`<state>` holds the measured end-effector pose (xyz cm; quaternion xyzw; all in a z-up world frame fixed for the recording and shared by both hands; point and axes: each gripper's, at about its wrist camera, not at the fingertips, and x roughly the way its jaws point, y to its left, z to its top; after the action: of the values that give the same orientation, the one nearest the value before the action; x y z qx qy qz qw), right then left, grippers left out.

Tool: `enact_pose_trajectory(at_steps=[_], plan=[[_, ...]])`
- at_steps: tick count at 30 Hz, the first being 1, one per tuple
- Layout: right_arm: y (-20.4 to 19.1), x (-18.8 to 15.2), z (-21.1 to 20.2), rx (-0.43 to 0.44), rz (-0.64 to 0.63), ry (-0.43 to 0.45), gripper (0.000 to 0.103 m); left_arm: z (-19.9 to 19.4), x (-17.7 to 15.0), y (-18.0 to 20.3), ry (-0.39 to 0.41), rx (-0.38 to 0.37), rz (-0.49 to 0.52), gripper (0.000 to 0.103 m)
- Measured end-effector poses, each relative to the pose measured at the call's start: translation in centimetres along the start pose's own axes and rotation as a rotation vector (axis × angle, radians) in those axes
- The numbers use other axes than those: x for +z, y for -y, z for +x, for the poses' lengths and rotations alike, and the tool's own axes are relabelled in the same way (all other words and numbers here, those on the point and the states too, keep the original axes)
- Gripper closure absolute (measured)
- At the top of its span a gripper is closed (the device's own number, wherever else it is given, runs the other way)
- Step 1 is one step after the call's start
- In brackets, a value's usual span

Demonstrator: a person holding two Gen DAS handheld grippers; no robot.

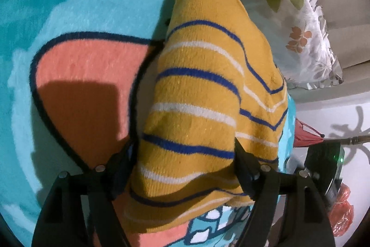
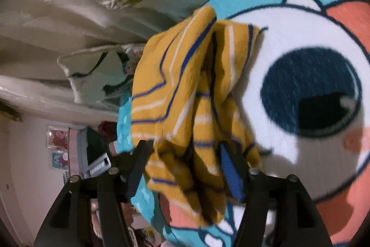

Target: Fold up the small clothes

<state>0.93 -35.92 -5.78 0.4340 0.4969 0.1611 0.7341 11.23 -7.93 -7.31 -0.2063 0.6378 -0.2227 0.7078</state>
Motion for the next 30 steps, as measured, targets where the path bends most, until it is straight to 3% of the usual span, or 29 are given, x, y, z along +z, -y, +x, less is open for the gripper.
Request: enact_pose_trajectory(at_steps=[3,4,5,6,7,11,13,18,22,25,30], plan=[[-1.1,-1.1,0.6,-0.079,-0.070,-0.014,0.034,-0.2,-0.4,0.2,0.001,0.002,0.018,0.026],[-1.2,-1.3,1.1,-0.100,-0.074,-0.028,0.042,-0.2,-0.6,0.5,0.001,0.012,0.032,0.026],[-1.3,-1.3,1.4,-0.109,-0.070,-0.032,0.071,-0.2,-0.9,0.8,0.005,0.031,0.050,0.026],[-1.2,-1.1,1.5,-0.119,-0.062,-0.028,0.082,-0.3,-1.3,1.2,0.010,0.050,0.067,0.026],[-0.8,-1.0,1.3,-0.128,-0.042,-0.010,0.085,-0.5,-1.5,1.8,0.017,0.055,0.080,0.029],[1.2,-0.6,-0.2,-0.183,0.008,0.019,0.086,-1.4,-2.4,2.7,0.040,0.060,0.127,0.047],[2.0,-0.7,-0.6,-0.194,0.025,0.014,0.086,-1.5,-2.9,2.7,0.040,0.072,0.133,0.049],[1.5,-0.8,-1.3,-0.206,-0.005,0.005,0.086,-2.3,-3.5,2.0,0.048,0.083,0.095,0.050],[-1.3,0.5,-3.4,-0.259,-0.100,0.101,0.084,-3.7,-3.0,2.9,0.074,0.086,0.115,0.050],[-2.9,2.5,-3.6,-0.265,-0.128,0.136,0.068,-4.9,-1.5,4.1,0.119,0.073,0.142,0.050],[-5.3,6.1,-1.3,-0.257,-0.177,0.173,0.068,-4.7,2.2,5.0,0.155,0.173,0.178,0.049]])
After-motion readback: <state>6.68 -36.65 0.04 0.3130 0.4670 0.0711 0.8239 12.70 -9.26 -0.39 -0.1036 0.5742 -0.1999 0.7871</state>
